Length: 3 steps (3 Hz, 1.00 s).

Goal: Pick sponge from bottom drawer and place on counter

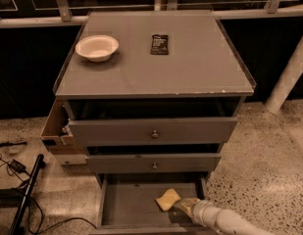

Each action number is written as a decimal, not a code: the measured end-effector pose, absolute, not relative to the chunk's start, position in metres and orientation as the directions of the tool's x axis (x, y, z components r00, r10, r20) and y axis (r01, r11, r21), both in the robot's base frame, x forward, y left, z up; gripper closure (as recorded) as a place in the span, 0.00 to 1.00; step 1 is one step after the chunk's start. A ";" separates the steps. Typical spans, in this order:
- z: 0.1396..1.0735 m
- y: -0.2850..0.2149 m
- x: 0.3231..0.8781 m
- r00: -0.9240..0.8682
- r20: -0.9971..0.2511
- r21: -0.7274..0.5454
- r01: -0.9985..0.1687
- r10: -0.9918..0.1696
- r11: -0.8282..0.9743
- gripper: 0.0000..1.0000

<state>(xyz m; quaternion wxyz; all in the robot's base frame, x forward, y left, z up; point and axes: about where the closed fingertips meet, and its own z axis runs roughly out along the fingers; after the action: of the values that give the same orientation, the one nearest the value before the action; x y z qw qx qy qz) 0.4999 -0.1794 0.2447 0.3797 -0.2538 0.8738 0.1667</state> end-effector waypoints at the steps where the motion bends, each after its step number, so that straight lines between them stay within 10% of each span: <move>1: 0.231 -0.178 0.504 -0.580 -0.748 0.096 -0.576 -0.323 0.812 0.50; 3: 0.208 -0.172 0.510 -0.583 -0.734 0.093 -0.595 -0.348 0.798 0.15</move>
Offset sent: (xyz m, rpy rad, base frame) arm 0.0125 0.0044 -0.0361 -0.0160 0.0041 0.0268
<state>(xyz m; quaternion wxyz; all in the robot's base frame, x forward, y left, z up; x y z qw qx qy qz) 0.5099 -0.1722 0.2082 0.3686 -0.2700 0.8737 0.1672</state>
